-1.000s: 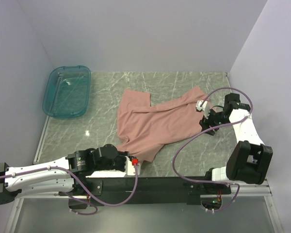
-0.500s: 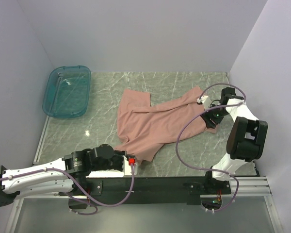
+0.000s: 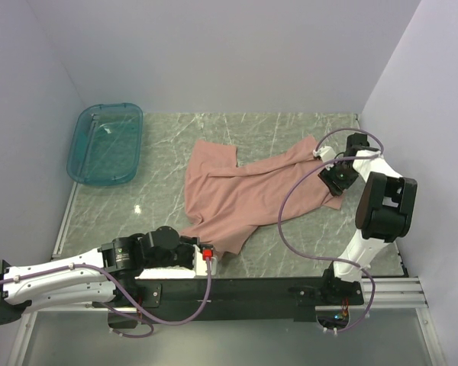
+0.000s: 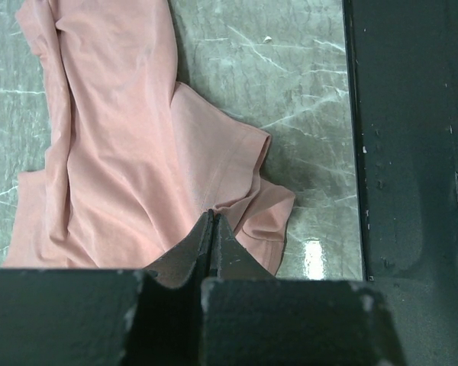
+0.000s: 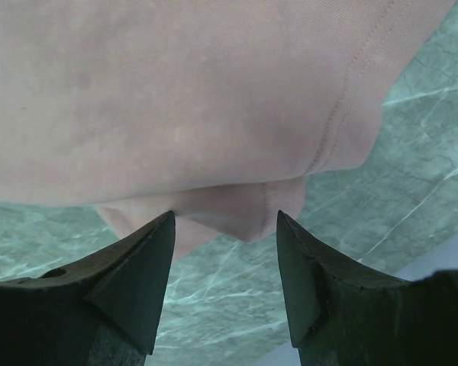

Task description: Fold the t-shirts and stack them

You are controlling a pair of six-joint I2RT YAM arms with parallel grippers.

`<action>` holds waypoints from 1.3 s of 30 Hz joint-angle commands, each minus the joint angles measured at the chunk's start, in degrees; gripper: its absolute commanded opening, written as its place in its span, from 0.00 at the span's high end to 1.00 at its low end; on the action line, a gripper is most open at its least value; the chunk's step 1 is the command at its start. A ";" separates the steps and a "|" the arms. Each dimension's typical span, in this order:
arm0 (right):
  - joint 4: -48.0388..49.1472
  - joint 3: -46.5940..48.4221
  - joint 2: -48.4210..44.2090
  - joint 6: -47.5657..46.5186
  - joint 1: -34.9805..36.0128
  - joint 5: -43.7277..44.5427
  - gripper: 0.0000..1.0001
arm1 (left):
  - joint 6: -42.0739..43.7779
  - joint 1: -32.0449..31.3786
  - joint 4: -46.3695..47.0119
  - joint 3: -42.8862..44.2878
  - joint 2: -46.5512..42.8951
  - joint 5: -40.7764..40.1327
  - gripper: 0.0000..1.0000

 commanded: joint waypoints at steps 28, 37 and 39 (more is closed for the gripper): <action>-20.22 12.73 -26.73 7.57 0.43 -19.15 1.00 | -7.19 7.65 8.66 7.34 -11.38 -10.50 1.00; -18.85 25.83 -39.90 12.75 0.34 -22.15 1.00 | -12.65 7.65 8.93 30.71 -9.45 -15.87 0.99; -17.00 28.20 -42.11 15.47 0.34 -22.06 1.00 | -13.26 7.65 8.31 37.98 -8.40 -14.30 0.99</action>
